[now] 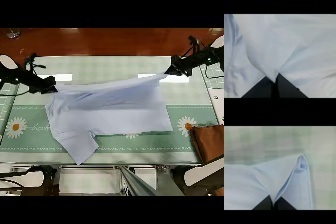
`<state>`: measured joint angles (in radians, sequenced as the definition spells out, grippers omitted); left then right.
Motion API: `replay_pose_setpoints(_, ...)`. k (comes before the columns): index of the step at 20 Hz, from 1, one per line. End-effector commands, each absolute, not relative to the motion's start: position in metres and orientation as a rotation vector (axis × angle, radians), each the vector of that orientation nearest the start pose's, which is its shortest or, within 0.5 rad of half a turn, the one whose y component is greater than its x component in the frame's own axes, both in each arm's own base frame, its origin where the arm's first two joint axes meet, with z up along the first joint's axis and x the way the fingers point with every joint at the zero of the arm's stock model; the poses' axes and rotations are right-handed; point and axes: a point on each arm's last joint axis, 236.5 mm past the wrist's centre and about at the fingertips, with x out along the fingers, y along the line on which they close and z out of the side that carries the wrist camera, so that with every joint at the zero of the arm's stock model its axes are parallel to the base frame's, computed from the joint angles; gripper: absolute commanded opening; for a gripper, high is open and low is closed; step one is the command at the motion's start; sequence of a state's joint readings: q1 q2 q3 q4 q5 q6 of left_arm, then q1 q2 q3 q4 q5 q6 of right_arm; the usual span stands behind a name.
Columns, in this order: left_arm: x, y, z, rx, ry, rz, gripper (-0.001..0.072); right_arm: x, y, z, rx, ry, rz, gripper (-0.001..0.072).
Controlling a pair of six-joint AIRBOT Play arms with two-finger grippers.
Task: Fold the shirts.
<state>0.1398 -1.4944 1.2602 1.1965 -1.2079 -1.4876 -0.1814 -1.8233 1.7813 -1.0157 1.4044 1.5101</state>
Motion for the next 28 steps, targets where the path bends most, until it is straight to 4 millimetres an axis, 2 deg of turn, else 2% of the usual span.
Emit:
replay_pose_setpoints(1,0.365,-0.031,-0.066,-0.395,1.521,-0.155,0.0026,0.476,0.039,-0.026,0.467,1.428,0.266,0.0025)
replay_pose_setpoints(3,0.354,-0.029,-0.073,-0.411,1.552,-0.146,0.0026,0.478,0.048,-0.041,0.465,1.434,0.264,0.0025)
replay_pose_setpoints(8,0.353,-0.024,-0.074,-0.423,1.555,-0.136,0.0027,0.469,0.054,-0.069,0.495,1.522,0.247,0.0025)
replay_pose_setpoints(9,0.353,-0.024,-0.074,-0.424,1.554,-0.136,0.0027,0.467,0.054,-0.072,0.505,1.537,0.242,0.0047)
replay_pose_setpoints(10,0.352,-0.023,-0.073,-0.426,1.559,-0.135,0.0073,0.465,0.055,-0.074,0.514,1.548,0.237,0.0297)
replay_pose_setpoints(11,0.347,-0.023,-0.072,-0.421,1.581,-0.142,0.0403,0.464,0.056,-0.072,0.519,1.554,0.239,0.0566)
replay_pose_setpoints(12,0.339,-0.020,-0.071,-0.367,1.616,-0.170,0.0691,0.463,0.052,-0.066,0.512,1.551,0.245,0.0630)
replay_pose_setpoints(14,0.318,0.011,-0.066,-0.230,1.714,-0.115,0.0705,0.462,0.032,-0.037,0.511,1.538,0.249,0.0630)
replay_pose_setpoints(16,0.297,0.037,-0.053,-0.224,1.773,-0.030,0.0705,0.460,-0.002,-0.002,0.500,1.470,0.199,0.0630)
replay_pose_setpoints(19,0.265,0.054,-0.041,-0.344,1.770,0.052,0.0705,0.440,-0.067,0.032,0.411,1.396,0.048,0.0629)
replay_pose_setpoints(21,0.242,0.054,-0.048,-0.458,1.696,0.092,0.0705,0.427,-0.085,0.038,0.497,1.317,-0.011,0.0630)
replay_pose_setpoints(22,0.231,0.051,-0.056,-0.534,1.652,0.103,0.0705,0.418,-0.086,0.033,0.533,1.276,-0.026,0.0630)
replay_pose_setpoints(24,0.211,0.034,-0.070,-0.689,1.605,0.068,0.0705,0.395,-0.072,0.011,0.573,1.229,-0.031,0.0630)
replay_pose_setpoints(26,0.199,0.016,-0.081,-0.848,1.549,0.033,0.0705,0.369,-0.039,-0.013,0.640,1.212,0.024,0.0630)
replay_pose_setpoints(28,0.195,0.006,-0.088,-0.950,1.510,0.019,0.0705,0.348,-0.004,-0.028,0.753,1.199,0.098,0.0629)
